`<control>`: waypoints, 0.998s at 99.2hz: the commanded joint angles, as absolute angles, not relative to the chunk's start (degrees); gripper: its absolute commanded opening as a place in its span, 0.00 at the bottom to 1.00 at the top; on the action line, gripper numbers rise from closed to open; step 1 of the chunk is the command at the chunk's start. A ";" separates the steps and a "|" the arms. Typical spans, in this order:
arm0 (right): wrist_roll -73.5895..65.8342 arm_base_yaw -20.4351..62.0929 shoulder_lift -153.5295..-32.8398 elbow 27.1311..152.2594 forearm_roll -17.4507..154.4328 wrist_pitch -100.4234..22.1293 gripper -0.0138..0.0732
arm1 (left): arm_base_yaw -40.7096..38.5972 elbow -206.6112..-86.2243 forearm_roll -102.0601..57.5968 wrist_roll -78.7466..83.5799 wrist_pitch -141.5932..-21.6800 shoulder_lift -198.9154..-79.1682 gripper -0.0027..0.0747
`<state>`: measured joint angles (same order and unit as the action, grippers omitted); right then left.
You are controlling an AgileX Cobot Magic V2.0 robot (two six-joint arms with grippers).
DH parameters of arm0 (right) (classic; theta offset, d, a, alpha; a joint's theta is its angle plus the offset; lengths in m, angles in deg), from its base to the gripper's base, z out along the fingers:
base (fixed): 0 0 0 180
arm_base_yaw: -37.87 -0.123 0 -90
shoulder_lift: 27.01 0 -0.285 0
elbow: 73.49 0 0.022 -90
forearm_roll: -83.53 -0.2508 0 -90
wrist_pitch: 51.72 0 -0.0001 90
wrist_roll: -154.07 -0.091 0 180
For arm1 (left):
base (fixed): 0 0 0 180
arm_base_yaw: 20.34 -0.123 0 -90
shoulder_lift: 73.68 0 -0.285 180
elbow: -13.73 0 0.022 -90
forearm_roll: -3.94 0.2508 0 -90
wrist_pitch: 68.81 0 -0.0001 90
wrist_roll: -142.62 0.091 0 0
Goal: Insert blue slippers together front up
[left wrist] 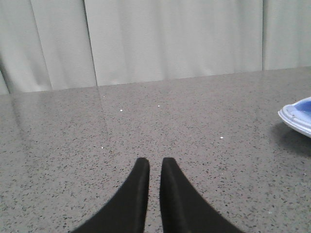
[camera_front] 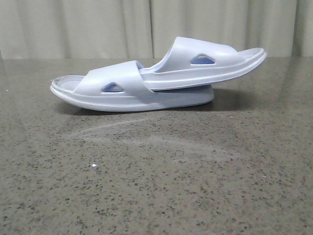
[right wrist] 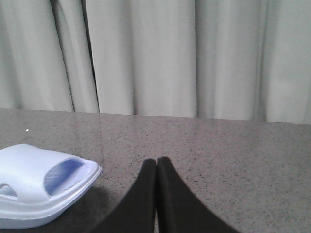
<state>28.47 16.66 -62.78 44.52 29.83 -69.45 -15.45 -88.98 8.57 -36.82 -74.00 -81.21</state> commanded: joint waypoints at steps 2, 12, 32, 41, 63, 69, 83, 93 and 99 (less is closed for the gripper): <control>29.09 16.55 -62.85 45.99 30.88 -75.92 0.04 | -15.55 -88.49 8.16 -37.38 -69.93 -79.57 0.06; 29.09 16.55 -62.85 45.99 30.63 -76.63 0.04 | -15.55 -88.49 8.16 -37.38 -69.93 -79.57 0.06; 27.52 16.55 -62.71 45.99 29.99 -70.09 0.04 | -15.55 -88.49 8.16 -37.38 -69.93 -79.57 0.06; 27.09 16.67 -61.24 45.94 34.59 -63.56 0.04 | -15.55 -88.49 8.16 -37.38 -69.93 -79.57 0.06; 1.02 21.44 -54.25 43.33 57.63 -60.33 0.04 | -15.55 -88.49 8.16 -37.38 -69.93 -79.57 0.06; -6.88 24.36 -51.99 42.18 65.15 -58.71 0.04 | -15.55 -88.49 8.16 -37.38 -69.93 -79.57 0.06; -26.52 30.15 -46.23 40.13 83.53 -52.55 0.04 | -15.55 -88.49 8.16 -37.38 -69.93 -79.57 0.06; -34.94 33.50 -42.82 38.61 89.28 -50.46 0.04 | -15.55 -88.49 8.16 -37.38 -69.93 -79.57 0.06; -35.06 34.65 -40.86 37.66 89.28 -50.57 0.04 | -15.55 -88.49 8.16 -37.38 -69.93 -79.57 0.06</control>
